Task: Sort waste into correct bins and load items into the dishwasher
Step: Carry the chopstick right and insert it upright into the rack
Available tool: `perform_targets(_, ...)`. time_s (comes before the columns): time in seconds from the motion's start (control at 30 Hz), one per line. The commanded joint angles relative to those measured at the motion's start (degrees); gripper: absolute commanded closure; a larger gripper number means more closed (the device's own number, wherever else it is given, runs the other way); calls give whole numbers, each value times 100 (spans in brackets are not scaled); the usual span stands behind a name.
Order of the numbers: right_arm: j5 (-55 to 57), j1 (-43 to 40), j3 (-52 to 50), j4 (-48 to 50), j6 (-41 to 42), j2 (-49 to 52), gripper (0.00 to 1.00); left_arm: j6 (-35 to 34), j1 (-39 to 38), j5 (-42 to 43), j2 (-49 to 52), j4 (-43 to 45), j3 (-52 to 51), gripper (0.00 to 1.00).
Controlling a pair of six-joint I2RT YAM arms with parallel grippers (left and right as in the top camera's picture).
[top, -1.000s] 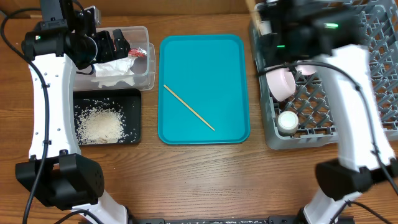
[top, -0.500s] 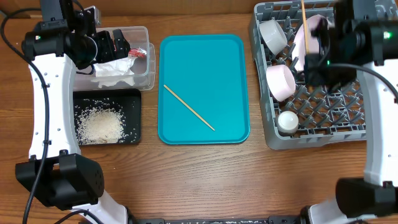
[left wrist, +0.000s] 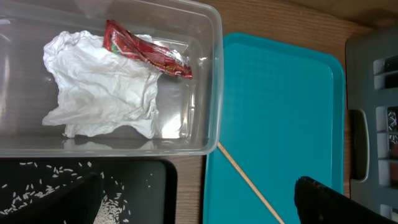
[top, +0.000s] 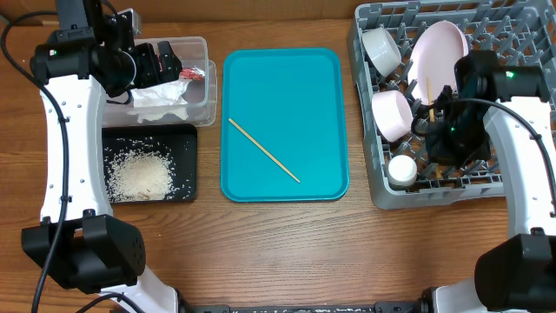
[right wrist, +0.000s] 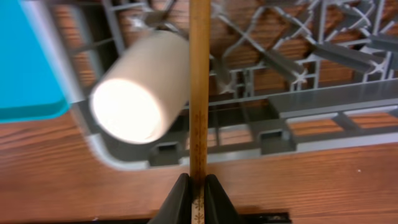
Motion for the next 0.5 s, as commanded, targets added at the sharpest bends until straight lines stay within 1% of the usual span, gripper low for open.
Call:
perform_targets(0.0, 407, -155, -260, 184, 24, -79, 89, 66, -2, -35, -168, 2, 83, 0)
perform_targets(0.13, 586, -210, -472, 483, 24, -79, 81, 66, -2, -33, -168, 0, 83, 0)
perform_targets(0.2, 588, -210, -483, 608, 24, -79, 73, 66, -2, -33, -168, 0, 83, 0)
perform_targets(0.23, 586, -210, -483, 667, 24, -79, 68, 66, -2, -35, -168, 0, 83, 0)
perform_targets(0.33, 575, -210, -481, 833, 26, -81, 62, 66, -2, -35, -168, 2, 83, 0)
perform_targets(0.37, 560, -210, -481, 876, 26, -81, 56, 68, -2, -35, -168, 0, 83, 0)
perform_targets(0.47, 334, -210, -391, 935, 24, -81, 53, 68, -2, -35, -168, 0, 83, 0)
